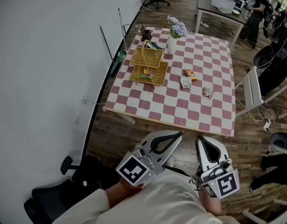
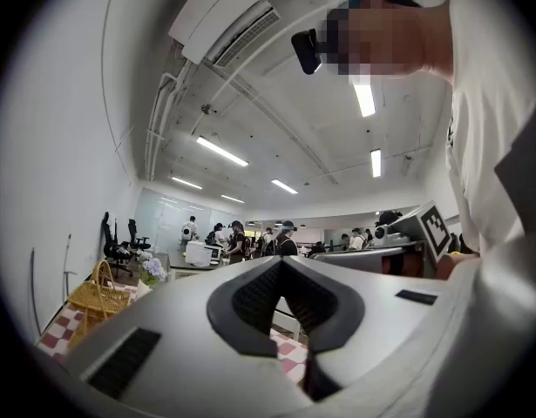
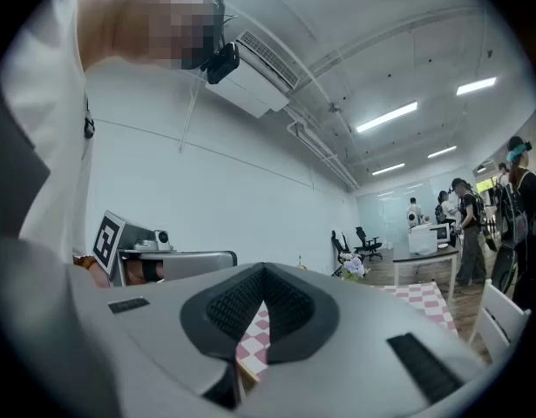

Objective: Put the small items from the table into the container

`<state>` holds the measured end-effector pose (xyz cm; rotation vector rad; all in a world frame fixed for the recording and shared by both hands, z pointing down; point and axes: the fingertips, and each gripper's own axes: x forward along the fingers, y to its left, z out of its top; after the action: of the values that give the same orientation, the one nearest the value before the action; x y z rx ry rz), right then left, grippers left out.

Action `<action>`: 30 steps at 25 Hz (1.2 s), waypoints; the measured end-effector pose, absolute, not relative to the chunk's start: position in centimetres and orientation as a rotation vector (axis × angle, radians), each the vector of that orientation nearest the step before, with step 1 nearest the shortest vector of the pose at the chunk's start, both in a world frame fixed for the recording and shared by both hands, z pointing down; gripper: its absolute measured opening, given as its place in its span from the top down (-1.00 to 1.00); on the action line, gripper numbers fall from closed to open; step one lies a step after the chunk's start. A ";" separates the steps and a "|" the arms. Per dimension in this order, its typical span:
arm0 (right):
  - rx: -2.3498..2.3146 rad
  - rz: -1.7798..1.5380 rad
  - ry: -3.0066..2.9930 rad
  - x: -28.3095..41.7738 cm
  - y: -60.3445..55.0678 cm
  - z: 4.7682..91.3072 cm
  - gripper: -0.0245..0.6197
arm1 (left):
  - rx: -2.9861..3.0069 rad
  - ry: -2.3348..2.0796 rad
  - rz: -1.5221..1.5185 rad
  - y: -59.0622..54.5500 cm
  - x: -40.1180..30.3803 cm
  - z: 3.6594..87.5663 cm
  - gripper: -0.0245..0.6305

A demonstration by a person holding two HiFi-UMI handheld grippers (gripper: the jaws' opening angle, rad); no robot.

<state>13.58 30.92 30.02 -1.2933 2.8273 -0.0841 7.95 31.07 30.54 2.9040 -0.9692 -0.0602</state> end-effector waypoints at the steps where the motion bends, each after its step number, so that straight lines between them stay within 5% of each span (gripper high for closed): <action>1: -1.293 -0.081 2.824 13.6 30.9 29.9 0.87 | 2.906 -0.967 -0.065 31.0 8.0 30.4 0.84; 30: -1.286 -0.138 2.847 12.5 18.2 31.3 0.86 | 2.871 -0.924 -0.070 18.6 7.9 31.9 0.84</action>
<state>12.50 18.16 31.27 -1.2861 2.8469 -0.1378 7.92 18.55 31.92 2.8707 -0.9244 -0.0705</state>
